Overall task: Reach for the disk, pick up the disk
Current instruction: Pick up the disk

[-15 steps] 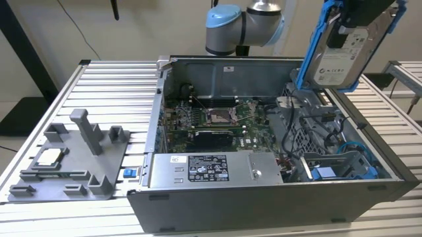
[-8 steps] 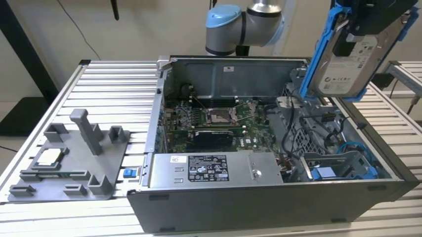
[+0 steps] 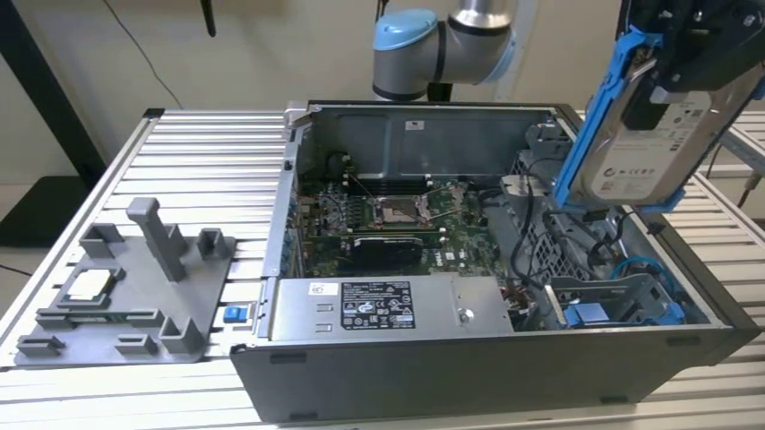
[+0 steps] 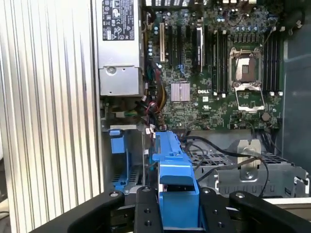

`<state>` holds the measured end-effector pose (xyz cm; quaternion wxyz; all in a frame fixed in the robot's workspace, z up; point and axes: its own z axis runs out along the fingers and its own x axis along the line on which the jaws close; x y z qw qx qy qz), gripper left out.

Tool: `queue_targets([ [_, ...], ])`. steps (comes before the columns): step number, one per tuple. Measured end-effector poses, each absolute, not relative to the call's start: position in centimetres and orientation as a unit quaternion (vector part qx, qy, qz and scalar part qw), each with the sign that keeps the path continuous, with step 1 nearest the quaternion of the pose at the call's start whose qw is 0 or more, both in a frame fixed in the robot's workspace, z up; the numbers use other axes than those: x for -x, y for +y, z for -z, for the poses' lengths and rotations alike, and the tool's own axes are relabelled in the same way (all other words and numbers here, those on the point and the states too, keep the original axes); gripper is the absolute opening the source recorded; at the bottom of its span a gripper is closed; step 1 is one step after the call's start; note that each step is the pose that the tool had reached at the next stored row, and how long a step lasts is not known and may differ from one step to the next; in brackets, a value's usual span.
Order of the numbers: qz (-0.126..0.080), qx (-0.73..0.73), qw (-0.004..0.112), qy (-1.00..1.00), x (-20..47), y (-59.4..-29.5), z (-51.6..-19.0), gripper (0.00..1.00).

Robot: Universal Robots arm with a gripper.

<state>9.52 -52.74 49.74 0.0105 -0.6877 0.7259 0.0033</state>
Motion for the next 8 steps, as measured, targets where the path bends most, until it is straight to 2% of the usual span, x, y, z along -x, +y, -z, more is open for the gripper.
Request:
queue_targets([
  [8, -0.003, 0.688, 0.01, 0.726, -9.0, -55.2, -48.9, 0.0],
])
